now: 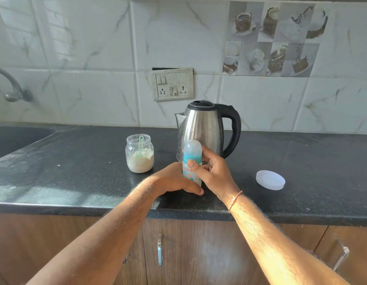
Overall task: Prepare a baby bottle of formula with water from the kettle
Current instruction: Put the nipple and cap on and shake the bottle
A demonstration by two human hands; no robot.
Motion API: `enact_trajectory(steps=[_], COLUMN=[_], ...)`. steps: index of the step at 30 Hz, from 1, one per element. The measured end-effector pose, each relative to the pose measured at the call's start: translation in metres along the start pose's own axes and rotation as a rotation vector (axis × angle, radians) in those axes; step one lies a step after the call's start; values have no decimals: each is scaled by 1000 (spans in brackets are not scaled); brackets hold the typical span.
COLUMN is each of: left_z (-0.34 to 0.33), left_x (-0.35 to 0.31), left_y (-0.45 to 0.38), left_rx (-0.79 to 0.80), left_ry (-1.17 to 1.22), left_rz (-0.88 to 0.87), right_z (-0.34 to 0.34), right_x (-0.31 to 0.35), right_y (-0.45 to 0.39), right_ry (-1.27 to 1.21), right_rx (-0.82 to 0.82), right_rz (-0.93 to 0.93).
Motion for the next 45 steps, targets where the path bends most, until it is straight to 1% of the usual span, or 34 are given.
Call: enact_trajectory(steps=[2, 4, 8, 10, 11, 12, 14, 16, 17, 18, 20, 23, 25, 27, 29, 31, 34, 36, 38, 39, 41, 43, 45], left_z=[-2, -2, 4, 4, 3, 1, -4, -9, -9, -8, -6, 1, 4, 4, 3, 3, -3, -5, -1, 3, 12, 18, 18], left_x=[-1, -2, -16, -20, -19, -18, -16, -19, -22, -22, -21, -17, -19, -21, -22, -22, -18, -12, -6, -3, 2, 5, 6], left_y=[-2, -4, 14, 19, 17, 16, 10, 12, 13, 11, 5, 5, 10, 13, 14, 11, 3, 3, 13, 19, 28, 31, 30], left_rx=[-25, -83, -320, -393, -372, -320, -161, -2, 39, 31, -52, -262, -372, -440, -473, -449, -281, -141, -68, -60, -91, -124, -125], left_ry=[-15, -63, -286, -308, -297, -268, -159, 8, 35, 18, -70, -245, -293, -306, -335, -352, -369, -347, -308, -288, -215, -122, -85], left_rz=[19, 54, 151, 164, 161, 144, 69, -22, -52, -69, -48, 91, 140, 166, 180, 168, 99, -1, -119, -157, -224, -271, -289], right_z=[1, 3, 8, 9, 9, 9, 9, 6, 5, 4, 5, 8, 11, 12, 12, 14, 13, 8, -2, -7, -11, -9, -4], right_x=[-2, -2, -1, 0, 1, 1, 2, 4, 4, 4, 3, -2, -4, -1, 2, 4, 17, 26, 31, 33, 38, 39, 36], right_y=[-1, -1, -2, -1, -1, 0, 0, 1, 1, 2, 2, 1, 0, 0, 2, 4, 9, 13, 16, 18, 20, 22, 24], right_ry=[-1, 7, 62, 71, 69, 66, 48, 19, 17, 22, 19, -20, -40, -30, -1, 37, 156, 224, 308, 378, 478, 526, 514], right_rx=[5, -4, -44, -54, -56, -59, -49, -14, -4, -4, -18, -24, -22, -35, -63, -93, -114, -99, -26, 7, 14, -6, -28], right_rz=[-5, -5, 16, 19, 18, 13, 5, -1, -2, -2, -8, -17, -22, -14, -10, -23, 14, 44, 50, 66, 97, 98, 68])
Point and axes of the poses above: each hand's wrist, its own y-axis away from the middle knuckle, its own z-axis out of the back of the hand, x = y × z, the point moved 10 cm from there along -y, towards the middle knuckle, and after that the axes turned 2 degrees about -y, right-handed, at the moved point
